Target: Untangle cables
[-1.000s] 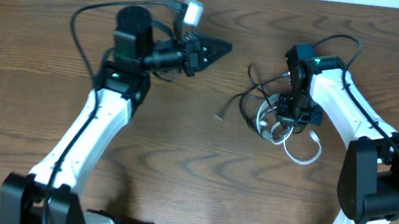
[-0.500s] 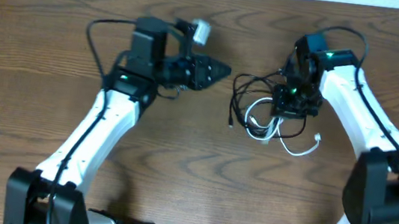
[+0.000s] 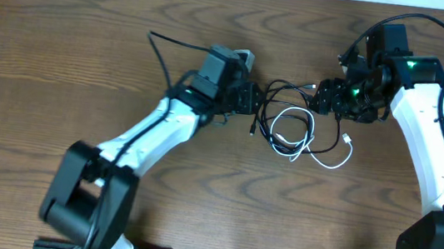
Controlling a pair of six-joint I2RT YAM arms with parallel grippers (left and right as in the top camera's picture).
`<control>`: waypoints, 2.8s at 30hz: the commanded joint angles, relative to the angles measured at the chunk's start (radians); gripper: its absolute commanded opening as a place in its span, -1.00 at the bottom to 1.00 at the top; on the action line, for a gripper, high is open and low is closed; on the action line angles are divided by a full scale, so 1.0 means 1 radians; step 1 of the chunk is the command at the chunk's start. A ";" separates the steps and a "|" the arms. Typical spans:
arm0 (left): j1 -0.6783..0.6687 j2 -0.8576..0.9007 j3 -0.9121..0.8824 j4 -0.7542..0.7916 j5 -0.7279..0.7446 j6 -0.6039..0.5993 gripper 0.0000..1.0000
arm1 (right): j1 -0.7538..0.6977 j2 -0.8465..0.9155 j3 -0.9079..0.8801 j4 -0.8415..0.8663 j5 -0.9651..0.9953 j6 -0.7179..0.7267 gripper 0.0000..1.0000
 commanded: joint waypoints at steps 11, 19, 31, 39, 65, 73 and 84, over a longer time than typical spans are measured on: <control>-0.092 0.307 0.006 0.331 -0.225 0.009 -0.23 | -0.001 -0.002 0.012 0.000 0.029 0.012 0.46; -0.093 0.350 0.006 0.334 -0.246 0.008 -0.85 | -0.001 -0.002 0.012 0.000 0.043 0.009 0.47; -0.028 0.131 0.021 0.264 0.067 -0.259 -0.85 | 0.000 -0.002 0.012 0.022 -0.002 -0.056 0.51; 0.039 -0.137 0.021 0.264 0.353 -0.364 -0.85 | 0.014 -0.002 0.012 0.039 -0.161 -0.164 0.54; 0.134 -0.216 0.021 0.478 0.421 -0.993 -0.85 | 0.185 -0.002 0.012 0.133 -0.512 -0.595 0.70; 0.138 -0.216 0.020 0.516 0.436 -0.983 -0.85 | 0.162 -0.032 0.026 0.270 -0.527 -0.386 -0.98; 0.139 -0.216 0.020 0.423 0.392 -0.766 -0.66 | 0.048 -0.308 0.077 0.331 -0.533 -0.166 -0.98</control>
